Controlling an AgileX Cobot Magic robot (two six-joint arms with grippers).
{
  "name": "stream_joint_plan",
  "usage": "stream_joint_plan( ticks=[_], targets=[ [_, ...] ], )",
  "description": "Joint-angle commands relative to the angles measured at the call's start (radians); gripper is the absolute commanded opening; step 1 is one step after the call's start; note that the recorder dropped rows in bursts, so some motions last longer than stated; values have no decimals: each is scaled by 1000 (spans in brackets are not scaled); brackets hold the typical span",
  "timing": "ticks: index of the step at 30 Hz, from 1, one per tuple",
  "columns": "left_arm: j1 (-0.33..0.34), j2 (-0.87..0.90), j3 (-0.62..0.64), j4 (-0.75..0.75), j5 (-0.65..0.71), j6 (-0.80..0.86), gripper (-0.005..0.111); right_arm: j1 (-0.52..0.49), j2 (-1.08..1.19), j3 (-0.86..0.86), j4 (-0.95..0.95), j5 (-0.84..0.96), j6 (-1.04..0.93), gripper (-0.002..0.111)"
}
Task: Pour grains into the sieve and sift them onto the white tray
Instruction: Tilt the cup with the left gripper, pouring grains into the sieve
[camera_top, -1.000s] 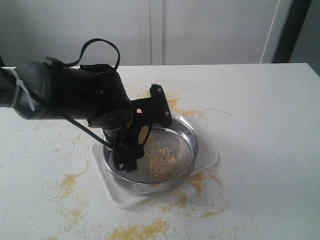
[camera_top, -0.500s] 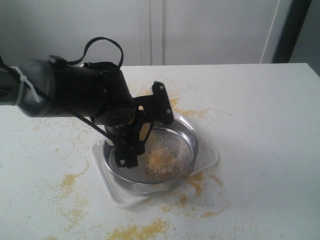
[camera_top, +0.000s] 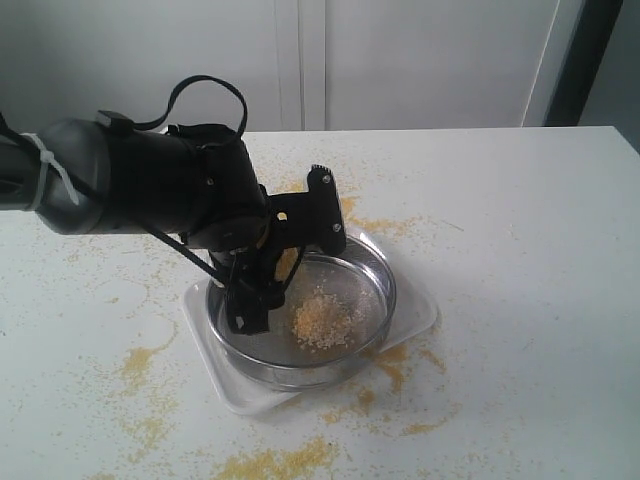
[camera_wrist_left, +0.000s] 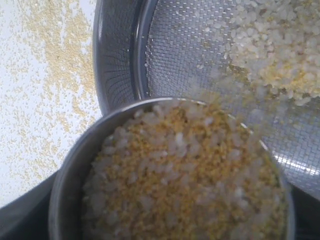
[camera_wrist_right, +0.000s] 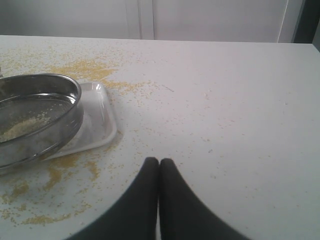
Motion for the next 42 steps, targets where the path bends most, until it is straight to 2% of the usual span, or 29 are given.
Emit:
stream_joint_plan(
  ticks=[1, 33, 42],
  targets=[
    [-4, -9, -7, 38, 7, 0, 0, -5, -6, 6, 4, -6, 1, 0],
    [-4, -9, -7, 38, -12, 157, 0, -5, -6, 6, 4, -6, 1, 0],
    [-4, -6, -7, 109, -12, 157, 0, -5, -6, 6, 4, -6, 1, 0]
  ],
)
